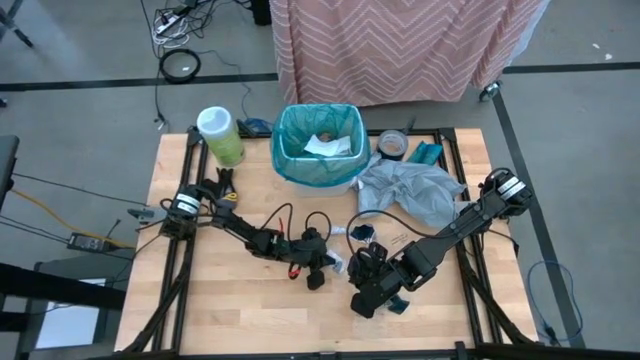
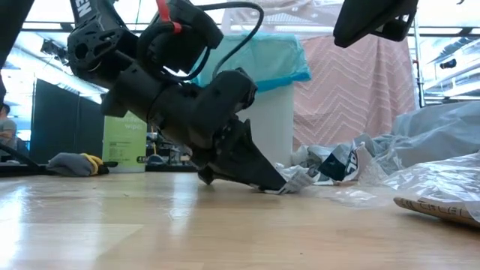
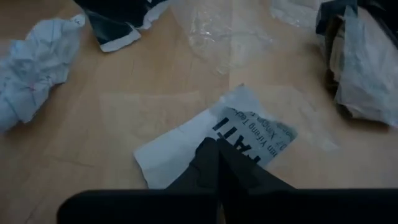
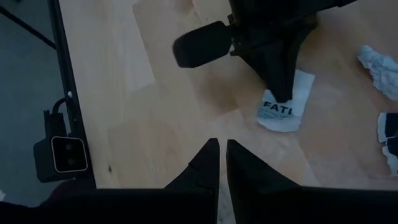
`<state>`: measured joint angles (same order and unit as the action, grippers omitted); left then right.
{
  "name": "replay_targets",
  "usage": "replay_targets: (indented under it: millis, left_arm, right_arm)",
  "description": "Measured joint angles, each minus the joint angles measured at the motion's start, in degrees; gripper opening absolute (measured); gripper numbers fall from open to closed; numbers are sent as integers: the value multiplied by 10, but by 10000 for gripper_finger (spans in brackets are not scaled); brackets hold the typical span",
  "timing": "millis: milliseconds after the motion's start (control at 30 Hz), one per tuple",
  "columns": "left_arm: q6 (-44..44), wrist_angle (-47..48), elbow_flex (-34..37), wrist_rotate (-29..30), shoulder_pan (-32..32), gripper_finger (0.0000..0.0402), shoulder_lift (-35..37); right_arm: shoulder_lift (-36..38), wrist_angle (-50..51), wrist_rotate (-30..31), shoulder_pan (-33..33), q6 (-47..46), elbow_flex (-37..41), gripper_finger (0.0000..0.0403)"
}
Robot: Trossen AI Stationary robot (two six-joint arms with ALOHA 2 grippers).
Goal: Place trash/remove bag and relplace
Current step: Put the white paper into the trash bin
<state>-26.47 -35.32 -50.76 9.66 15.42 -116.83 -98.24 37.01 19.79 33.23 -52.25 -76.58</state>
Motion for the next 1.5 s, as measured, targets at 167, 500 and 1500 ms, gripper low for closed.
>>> replay_targets:
  millis: [167,500,1500]
  left_arm:
    - [-11,33,1,13,1,3,48]
    - [-7,182,0,112,-11,1,201]
    - [192,95,-2,277,-224,2,498]
  right_arm:
    - [0,1,0,-3,0,0,20]
    - [0,4,2,-5,0,0,20]
    - [0,3,-5,-20,15,0,20]
